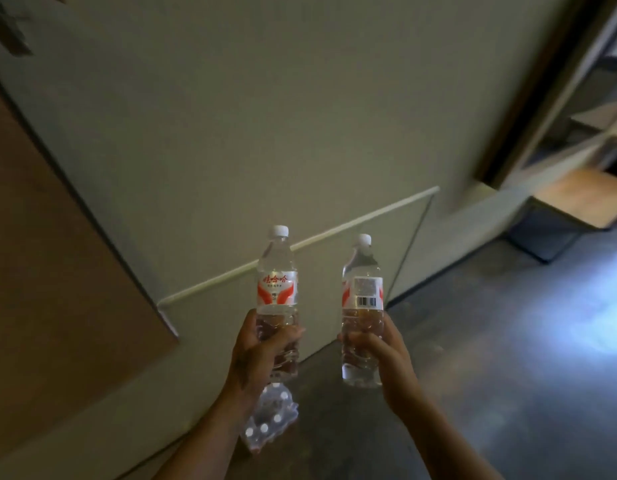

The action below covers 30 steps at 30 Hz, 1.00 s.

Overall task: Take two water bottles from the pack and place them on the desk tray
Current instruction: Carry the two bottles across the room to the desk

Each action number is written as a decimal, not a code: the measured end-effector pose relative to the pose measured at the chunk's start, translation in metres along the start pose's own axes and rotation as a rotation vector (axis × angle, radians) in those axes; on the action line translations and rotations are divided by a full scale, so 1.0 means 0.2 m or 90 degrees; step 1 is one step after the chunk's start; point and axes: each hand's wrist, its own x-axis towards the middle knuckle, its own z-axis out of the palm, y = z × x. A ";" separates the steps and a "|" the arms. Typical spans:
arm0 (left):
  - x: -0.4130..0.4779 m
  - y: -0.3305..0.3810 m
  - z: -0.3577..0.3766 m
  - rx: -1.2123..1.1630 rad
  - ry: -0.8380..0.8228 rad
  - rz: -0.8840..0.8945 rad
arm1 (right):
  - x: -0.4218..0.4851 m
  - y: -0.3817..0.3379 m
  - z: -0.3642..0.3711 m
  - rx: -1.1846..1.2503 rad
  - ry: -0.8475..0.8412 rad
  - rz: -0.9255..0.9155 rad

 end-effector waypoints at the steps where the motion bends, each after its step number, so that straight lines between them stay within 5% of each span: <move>1: 0.00 -0.01 0.05 0.013 -0.032 0.000 | -0.05 0.00 -0.05 0.008 0.036 -0.003; 9: -0.11 -0.10 0.57 0.088 -0.306 -0.042 | -0.57 0.01 -0.56 0.019 0.325 -0.017; 19: -0.57 -0.25 1.22 0.153 -0.599 -0.076 | -1.29 -0.02 -0.98 0.100 0.547 -0.043; 30: -1.08 -0.43 1.62 0.208 -0.636 -0.068 | -1.78 0.05 -1.33 0.110 0.625 -0.034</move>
